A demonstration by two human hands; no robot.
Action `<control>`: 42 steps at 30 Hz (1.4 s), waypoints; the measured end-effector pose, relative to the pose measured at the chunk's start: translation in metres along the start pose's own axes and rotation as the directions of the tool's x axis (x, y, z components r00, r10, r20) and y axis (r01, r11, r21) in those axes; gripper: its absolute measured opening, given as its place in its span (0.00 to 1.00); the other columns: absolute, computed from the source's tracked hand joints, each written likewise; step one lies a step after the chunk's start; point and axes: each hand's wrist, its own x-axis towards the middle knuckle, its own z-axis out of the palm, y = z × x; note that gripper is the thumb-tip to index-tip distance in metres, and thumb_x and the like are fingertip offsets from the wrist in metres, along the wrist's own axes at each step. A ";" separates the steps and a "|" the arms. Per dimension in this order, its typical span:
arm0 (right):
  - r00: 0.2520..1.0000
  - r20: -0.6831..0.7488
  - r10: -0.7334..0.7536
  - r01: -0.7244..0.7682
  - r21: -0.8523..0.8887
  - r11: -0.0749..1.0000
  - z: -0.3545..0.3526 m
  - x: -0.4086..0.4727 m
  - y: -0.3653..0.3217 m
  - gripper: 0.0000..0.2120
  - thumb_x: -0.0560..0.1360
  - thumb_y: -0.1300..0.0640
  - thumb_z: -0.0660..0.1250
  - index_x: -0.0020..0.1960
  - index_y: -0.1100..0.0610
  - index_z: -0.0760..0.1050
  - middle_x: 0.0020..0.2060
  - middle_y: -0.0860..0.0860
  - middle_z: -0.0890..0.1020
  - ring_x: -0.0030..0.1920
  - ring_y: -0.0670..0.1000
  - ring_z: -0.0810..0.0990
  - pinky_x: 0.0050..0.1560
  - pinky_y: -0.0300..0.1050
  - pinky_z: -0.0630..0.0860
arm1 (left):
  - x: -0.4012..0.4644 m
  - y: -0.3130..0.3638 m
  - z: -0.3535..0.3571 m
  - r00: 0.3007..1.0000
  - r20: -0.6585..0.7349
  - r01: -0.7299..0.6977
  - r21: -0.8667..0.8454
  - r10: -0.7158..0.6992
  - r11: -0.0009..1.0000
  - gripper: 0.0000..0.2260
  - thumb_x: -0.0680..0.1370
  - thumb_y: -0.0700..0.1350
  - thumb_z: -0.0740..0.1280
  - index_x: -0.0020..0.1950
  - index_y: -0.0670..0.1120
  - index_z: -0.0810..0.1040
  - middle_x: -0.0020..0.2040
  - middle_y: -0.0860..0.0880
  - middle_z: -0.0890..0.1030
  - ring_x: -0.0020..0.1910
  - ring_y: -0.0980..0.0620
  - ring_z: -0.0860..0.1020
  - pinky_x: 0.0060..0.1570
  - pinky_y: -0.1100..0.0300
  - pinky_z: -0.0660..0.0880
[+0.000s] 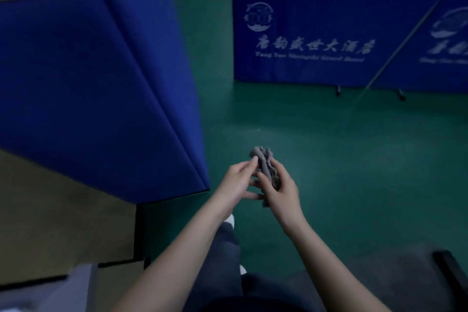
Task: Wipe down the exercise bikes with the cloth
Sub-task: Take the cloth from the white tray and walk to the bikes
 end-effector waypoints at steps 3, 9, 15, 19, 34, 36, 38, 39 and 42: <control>0.991 -0.136 -0.002 0.003 0.012 1.000 -0.023 0.027 -0.003 0.12 0.77 0.58 0.65 0.60 0.50 0.76 0.44 0.49 0.83 0.39 0.50 0.80 0.34 0.41 0.74 | 0.039 0.011 0.014 0.997 0.076 -0.004 0.177 -0.010 0.984 0.10 0.82 0.48 0.57 0.49 0.48 0.76 0.42 0.50 0.79 0.38 0.54 0.77 0.39 0.60 0.75; 0.911 -0.406 0.072 -0.109 -0.069 0.992 -0.063 0.086 0.000 0.25 0.69 0.38 0.61 0.58 0.53 0.79 0.41 0.47 0.79 0.41 0.53 0.80 0.47 0.52 0.79 | 0.137 0.030 0.026 0.975 0.190 -0.216 0.659 0.118 0.720 0.10 0.80 0.47 0.63 0.56 0.45 0.80 0.53 0.49 0.81 0.51 0.51 0.78 0.54 0.59 0.72; 0.770 -0.626 0.122 -0.240 -0.107 0.965 -0.109 0.122 -0.002 0.13 0.70 0.39 0.62 0.46 0.47 0.78 0.36 0.48 0.77 0.39 0.57 0.81 0.40 0.52 0.79 | 0.211 0.059 0.049 0.902 0.422 -0.416 0.801 0.088 0.429 0.17 0.80 0.52 0.61 0.67 0.46 0.73 0.65 0.49 0.75 0.63 0.49 0.73 0.63 0.55 0.69; 0.645 -0.744 0.175 -0.325 -0.060 0.944 -0.141 0.123 0.002 0.09 0.76 0.47 0.65 0.44 0.51 0.77 0.39 0.57 0.79 0.39 0.61 0.81 0.26 0.40 0.73 | 0.241 0.073 0.071 0.825 0.560 -0.563 0.808 0.071 0.175 0.20 0.81 0.54 0.58 0.71 0.48 0.68 0.70 0.51 0.71 0.68 0.49 0.68 0.66 0.53 0.65; 0.276 -0.933 0.230 -0.409 0.103 0.907 -0.272 0.121 0.033 0.21 0.76 0.48 0.64 0.37 0.67 0.71 0.32 0.64 0.74 0.33 0.50 0.68 0.35 0.48 0.66 | 0.304 0.093 0.246 0.596 0.800 -0.800 0.586 -0.067 -0.129 0.22 0.81 0.56 0.56 0.73 0.49 0.64 0.71 0.52 0.68 0.71 0.50 0.64 0.67 0.54 0.60; 0.245 -0.940 0.237 -0.397 0.126 0.909 -0.298 0.122 0.036 0.18 0.77 0.53 0.66 0.38 0.68 0.72 0.32 0.61 0.75 0.35 0.50 0.69 0.36 0.48 0.66 | 0.308 0.097 0.278 0.582 0.809 -0.810 0.569 -0.081 -0.140 0.22 0.81 0.56 0.56 0.73 0.49 0.64 0.72 0.53 0.67 0.71 0.50 0.63 0.67 0.54 0.60; 0.205 -0.950 0.236 -0.390 0.141 0.910 -0.325 0.121 0.042 0.16 0.77 0.54 0.66 0.39 0.67 0.74 0.34 0.61 0.77 0.35 0.50 0.70 0.37 0.48 0.68 | 0.311 0.100 0.311 0.556 0.826 -0.827 0.539 -0.096 -0.157 0.22 0.81 0.56 0.56 0.73 0.49 0.63 0.72 0.53 0.67 0.71 0.51 0.63 0.67 0.54 0.60; 0.185 -0.954 0.235 -0.394 0.147 0.907 -0.338 0.120 0.046 0.16 0.77 0.54 0.67 0.39 0.67 0.74 0.34 0.61 0.77 0.35 0.50 0.70 0.38 0.49 0.68 | 0.312 0.101 0.328 0.540 0.836 -0.837 0.521 -0.100 -0.166 0.22 0.81 0.56 0.56 0.73 0.49 0.63 0.72 0.53 0.67 0.71 0.51 0.63 0.67 0.54 0.60; 0.113 -0.968 0.224 -0.419 0.158 0.894 -0.376 0.118 0.054 0.17 0.76 0.54 0.67 0.36 0.66 0.72 0.31 0.59 0.75 0.34 0.52 0.71 0.37 0.50 0.67 | 0.313 0.102 0.379 0.489 0.866 -0.867 0.469 -0.105 -0.170 0.22 0.81 0.56 0.56 0.73 0.49 0.64 0.72 0.53 0.67 0.71 0.51 0.63 0.67 0.54 0.59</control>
